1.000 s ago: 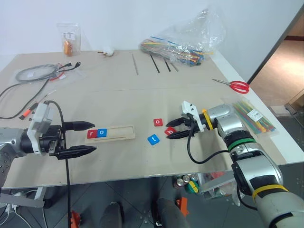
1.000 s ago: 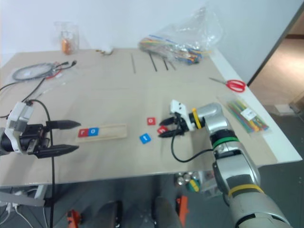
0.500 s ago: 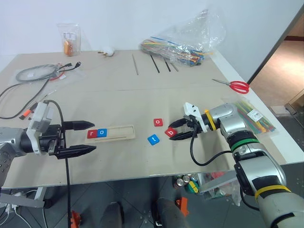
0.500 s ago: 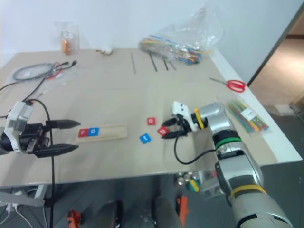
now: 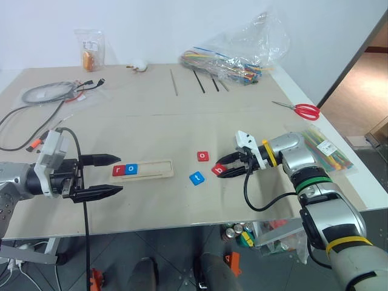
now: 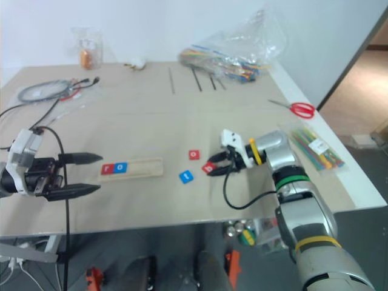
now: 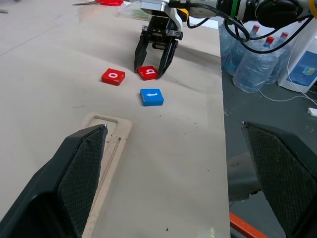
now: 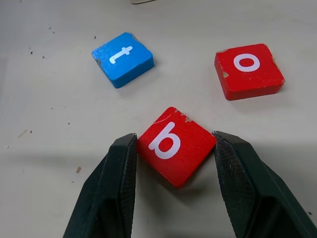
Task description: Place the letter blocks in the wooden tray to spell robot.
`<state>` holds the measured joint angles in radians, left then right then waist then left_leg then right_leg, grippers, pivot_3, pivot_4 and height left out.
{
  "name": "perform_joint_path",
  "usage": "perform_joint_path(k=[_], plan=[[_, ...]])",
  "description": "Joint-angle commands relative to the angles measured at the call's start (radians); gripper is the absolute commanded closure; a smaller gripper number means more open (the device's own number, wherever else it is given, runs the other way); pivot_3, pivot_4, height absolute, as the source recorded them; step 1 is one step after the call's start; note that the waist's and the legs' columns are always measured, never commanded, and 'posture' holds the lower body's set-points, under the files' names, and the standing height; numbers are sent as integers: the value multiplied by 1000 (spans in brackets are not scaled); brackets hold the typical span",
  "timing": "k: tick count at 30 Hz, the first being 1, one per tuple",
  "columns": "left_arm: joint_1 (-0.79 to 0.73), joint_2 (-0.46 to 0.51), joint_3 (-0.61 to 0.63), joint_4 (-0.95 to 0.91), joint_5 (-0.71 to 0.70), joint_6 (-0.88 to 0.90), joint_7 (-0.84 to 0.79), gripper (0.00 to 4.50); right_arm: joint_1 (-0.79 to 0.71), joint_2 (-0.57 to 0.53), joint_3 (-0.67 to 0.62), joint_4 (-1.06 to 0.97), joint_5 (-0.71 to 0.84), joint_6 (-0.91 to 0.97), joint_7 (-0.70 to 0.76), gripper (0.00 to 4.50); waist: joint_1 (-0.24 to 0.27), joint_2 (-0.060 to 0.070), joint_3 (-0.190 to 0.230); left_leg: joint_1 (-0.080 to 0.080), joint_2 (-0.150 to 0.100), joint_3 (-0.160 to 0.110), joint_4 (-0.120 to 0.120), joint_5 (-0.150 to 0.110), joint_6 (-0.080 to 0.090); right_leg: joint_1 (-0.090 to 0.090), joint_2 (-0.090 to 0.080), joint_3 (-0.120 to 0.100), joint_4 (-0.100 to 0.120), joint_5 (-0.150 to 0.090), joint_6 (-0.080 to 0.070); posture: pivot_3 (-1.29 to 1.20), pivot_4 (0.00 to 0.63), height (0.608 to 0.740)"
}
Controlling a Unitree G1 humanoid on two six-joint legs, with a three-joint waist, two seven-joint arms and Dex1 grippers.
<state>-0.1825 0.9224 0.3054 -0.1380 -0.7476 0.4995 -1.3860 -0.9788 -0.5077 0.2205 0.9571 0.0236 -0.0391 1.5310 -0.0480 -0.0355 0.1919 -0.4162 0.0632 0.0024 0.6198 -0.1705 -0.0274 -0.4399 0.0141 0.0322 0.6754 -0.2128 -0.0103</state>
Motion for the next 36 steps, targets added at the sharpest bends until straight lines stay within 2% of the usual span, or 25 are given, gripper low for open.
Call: perform_joint_path(k=[1,6,8,11,17,26,36], plan=[[-15,-4,1,-10,0,-19,-2,0,16,15,-80,-114,80,104,-48,2736,0,0,0,0,0,0,0,0,0,0,0,0,0,0,0,0,150,740],[-11,10,17,33,17,-35,-8,0,194,-8,-80,-461,144,260,-55,2736,1,0,0,0,0,0,-1,0,0,-1,0,0,0,2,4,0,150,740],[-13,26,28,70,42,-63,-15,0,247,10,-76,-593,106,346,-197,2736,0,1,0,-1,0,0,-2,0,0,-2,0,-1,0,0,4,0,150,740],[-29,40,44,122,62,-92,-20,0,272,64,-77,-798,98,596,-388,2736,-5,0,0,-1,0,0,-1,0,-1,-3,0,-1,1,0,4,0,150,740],[-36,42,39,177,86,-137,-39,0,217,126,-81,-1040,163,890,-536,2736,1,0,0,-2,0,-1,-2,1,-3,-4,-1,-2,5,-3,-3,0,150,740],[-67,9,20,195,86,-139,-30,0,150,221,-39,-1106,201,1148,-755,2736,1,-1,-1,-4,0,-1,-2,1,-3,-4,-2,-3,4,-4,-2,0,150,740],[-73,12,22,307,127,-181,-65,0,137,370,41,-1037,193,1198,-957,2736,-1,-2,-1,-5,1,-2,-2,1,-3,-6,-1,-4,4,-3,-1,0,150,740]])
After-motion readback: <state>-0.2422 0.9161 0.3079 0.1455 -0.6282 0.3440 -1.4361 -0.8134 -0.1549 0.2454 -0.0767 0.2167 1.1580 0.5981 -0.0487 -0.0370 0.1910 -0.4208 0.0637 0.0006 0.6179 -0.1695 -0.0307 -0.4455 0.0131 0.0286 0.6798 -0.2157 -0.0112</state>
